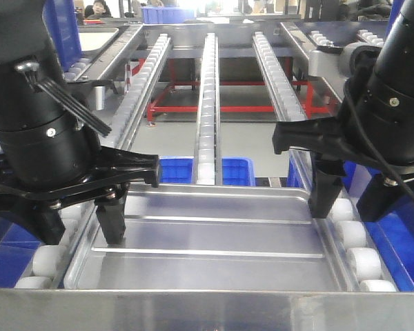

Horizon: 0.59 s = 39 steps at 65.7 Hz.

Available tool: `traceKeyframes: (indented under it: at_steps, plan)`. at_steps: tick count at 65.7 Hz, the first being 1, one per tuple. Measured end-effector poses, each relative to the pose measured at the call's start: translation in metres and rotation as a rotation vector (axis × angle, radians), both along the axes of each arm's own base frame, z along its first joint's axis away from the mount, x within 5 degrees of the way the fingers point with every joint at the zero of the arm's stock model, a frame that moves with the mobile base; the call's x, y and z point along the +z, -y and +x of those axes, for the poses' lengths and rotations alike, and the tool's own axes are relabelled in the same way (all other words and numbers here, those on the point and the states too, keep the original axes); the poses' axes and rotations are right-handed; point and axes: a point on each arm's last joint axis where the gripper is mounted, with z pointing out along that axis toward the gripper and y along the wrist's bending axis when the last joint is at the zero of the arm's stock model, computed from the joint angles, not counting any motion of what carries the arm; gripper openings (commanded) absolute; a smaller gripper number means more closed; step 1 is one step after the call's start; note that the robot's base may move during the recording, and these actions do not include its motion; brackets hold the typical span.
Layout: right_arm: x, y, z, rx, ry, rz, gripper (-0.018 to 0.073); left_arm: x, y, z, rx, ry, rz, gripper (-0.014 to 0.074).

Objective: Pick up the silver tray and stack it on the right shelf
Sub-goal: 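Close both grippers on the tray's side rims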

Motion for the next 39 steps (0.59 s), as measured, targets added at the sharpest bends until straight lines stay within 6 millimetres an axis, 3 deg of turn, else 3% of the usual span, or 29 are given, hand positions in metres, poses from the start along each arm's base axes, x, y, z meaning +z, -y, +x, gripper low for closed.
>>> traceKeyframes:
  at_steps: [23, 39]
  plan:
    - [-0.02, -0.006, 0.002, -0.011, -0.077, -0.01, 0.0414, 0.0, 0.0, 0.001, -0.006, 0.012, -0.002, 0.0315]
    - [-0.022, -0.01, 0.002, 0.001, -0.07, -0.002, 0.0414, 0.001, 0.001, 0.002, -0.009, 0.019, -0.009, 0.0315]
